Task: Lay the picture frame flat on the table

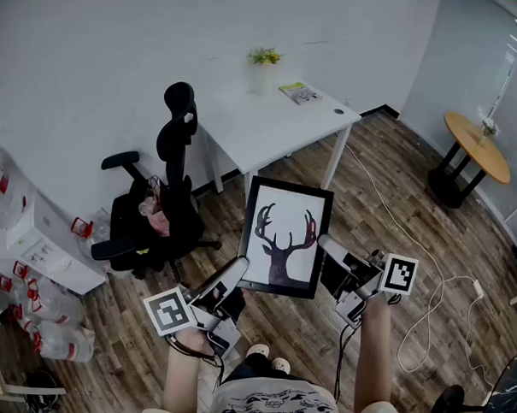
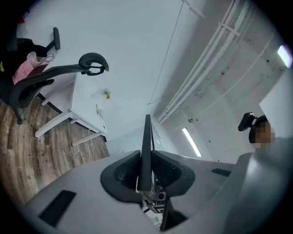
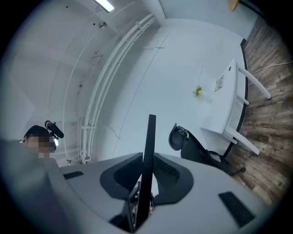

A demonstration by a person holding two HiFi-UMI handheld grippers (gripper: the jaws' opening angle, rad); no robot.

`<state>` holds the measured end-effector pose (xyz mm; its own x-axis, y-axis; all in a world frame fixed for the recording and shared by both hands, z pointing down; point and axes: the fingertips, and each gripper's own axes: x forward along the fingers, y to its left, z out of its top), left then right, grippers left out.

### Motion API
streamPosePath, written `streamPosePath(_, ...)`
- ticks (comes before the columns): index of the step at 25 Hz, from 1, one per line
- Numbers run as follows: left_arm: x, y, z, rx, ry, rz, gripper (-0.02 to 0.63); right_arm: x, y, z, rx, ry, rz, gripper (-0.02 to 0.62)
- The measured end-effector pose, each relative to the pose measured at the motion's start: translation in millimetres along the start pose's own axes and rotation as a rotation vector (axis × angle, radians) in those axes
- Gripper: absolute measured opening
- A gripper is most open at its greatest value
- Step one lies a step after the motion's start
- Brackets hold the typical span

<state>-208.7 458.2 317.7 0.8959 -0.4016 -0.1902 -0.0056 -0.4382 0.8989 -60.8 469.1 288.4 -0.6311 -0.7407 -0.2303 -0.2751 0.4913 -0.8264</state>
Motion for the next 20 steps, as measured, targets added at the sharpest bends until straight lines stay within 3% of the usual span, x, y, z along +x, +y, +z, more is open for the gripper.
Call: streamPosePath(20, 7.3, 19.9, 6.7, -0.009, 0.008, 0.003, 0.084, 6.4, -21.6, 3.4, 0.028, -0.025, -0.001, 0.081)
